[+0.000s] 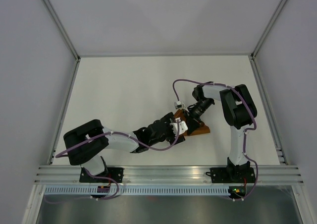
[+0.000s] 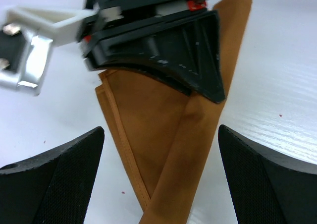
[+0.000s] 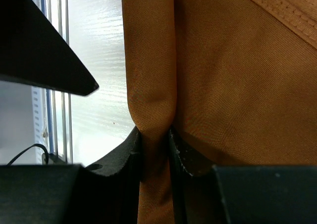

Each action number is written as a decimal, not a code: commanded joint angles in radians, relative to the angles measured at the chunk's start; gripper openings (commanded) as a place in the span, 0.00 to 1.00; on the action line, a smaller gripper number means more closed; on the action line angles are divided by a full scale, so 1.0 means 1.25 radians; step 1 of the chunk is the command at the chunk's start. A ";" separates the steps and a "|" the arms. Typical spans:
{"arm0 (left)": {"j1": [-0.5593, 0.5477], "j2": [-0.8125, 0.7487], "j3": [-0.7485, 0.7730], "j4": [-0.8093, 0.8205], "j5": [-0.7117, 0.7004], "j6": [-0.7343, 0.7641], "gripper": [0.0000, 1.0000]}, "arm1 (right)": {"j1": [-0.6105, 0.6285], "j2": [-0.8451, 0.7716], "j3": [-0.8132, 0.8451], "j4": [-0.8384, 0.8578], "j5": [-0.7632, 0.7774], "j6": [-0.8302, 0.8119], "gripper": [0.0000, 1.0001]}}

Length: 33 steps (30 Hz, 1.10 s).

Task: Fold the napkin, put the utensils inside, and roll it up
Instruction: Roll the napkin with the utensil

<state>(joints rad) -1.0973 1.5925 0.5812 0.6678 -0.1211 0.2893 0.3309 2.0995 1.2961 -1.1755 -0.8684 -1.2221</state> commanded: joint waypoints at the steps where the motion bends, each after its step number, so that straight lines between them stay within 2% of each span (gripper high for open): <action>1: -0.040 0.044 0.039 0.006 0.001 0.116 0.99 | 0.003 0.052 -0.010 0.083 0.117 -0.035 0.09; 11: -0.059 0.125 0.084 -0.035 0.036 0.133 0.95 | -0.001 0.054 -0.008 0.085 0.116 -0.026 0.09; 14: -0.055 0.146 0.113 -0.074 0.054 0.131 0.88 | -0.002 0.053 -0.010 0.085 0.116 -0.026 0.09; 17: -0.036 0.168 0.120 -0.098 0.087 0.107 0.66 | -0.003 0.052 -0.012 0.084 0.116 -0.025 0.09; 20: -0.027 0.177 0.127 -0.116 0.118 0.096 0.57 | -0.006 0.051 -0.018 0.084 0.117 -0.027 0.09; 23: -0.022 0.195 0.139 -0.132 0.132 0.085 0.53 | -0.006 0.050 -0.017 0.084 0.117 -0.026 0.09; 24: -0.019 0.199 0.144 -0.146 0.140 0.077 0.46 | -0.007 0.048 -0.018 0.083 0.118 -0.026 0.09; 28: -0.011 0.229 0.160 -0.178 0.172 0.051 0.32 | -0.007 0.043 -0.022 0.088 0.119 -0.025 0.10; 31: -0.003 0.242 0.170 -0.193 0.195 0.026 0.25 | -0.008 0.029 -0.026 0.097 0.117 -0.014 0.16; 33: 0.000 0.243 0.168 -0.197 0.205 0.007 0.18 | -0.008 0.010 -0.029 0.102 0.114 -0.008 0.25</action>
<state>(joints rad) -1.1095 1.8450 0.7856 0.5117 0.0696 0.3832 0.3164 2.1063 1.2930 -1.1934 -0.8627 -1.1893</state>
